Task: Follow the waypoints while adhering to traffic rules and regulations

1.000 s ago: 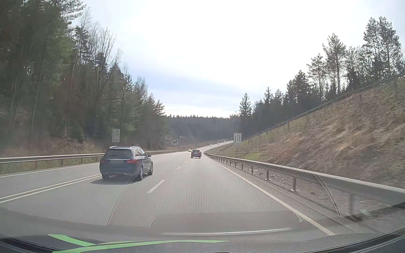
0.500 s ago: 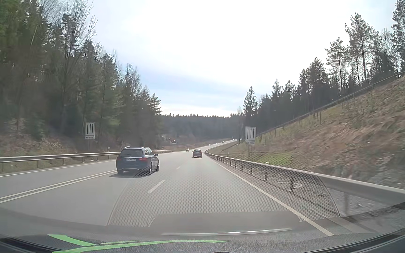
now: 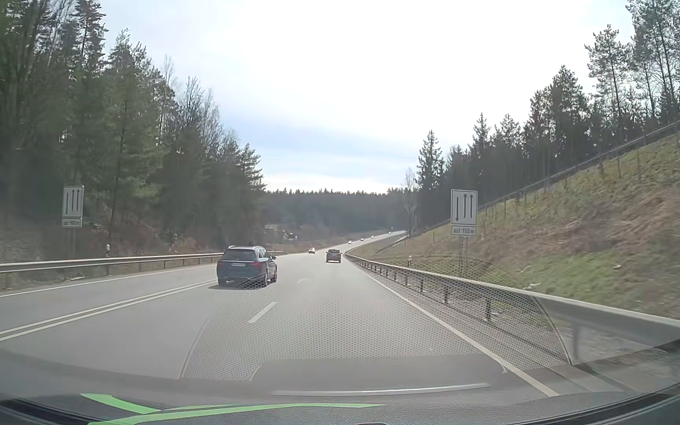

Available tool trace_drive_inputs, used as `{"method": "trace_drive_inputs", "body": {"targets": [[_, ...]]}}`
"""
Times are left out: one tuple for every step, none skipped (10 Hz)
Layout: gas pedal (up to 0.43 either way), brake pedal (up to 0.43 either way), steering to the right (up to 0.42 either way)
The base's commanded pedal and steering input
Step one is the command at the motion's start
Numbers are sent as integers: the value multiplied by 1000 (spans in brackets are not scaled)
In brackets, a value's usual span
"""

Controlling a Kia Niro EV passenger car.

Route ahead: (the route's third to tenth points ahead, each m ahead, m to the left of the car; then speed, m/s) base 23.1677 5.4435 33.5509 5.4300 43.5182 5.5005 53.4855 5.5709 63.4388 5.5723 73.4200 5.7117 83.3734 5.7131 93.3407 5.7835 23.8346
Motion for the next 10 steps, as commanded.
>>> {"method": "trace_drive_inputs", "body": {"targets": [[47, 0, 1], [47, 0, 1], [47, 0, 0], [47, 0, 0], [47, 0, 0], [47, 0, 0], [47, 0, 0], [39, 0, 0], [39, 0, 0], [39, 0, 0]]}}
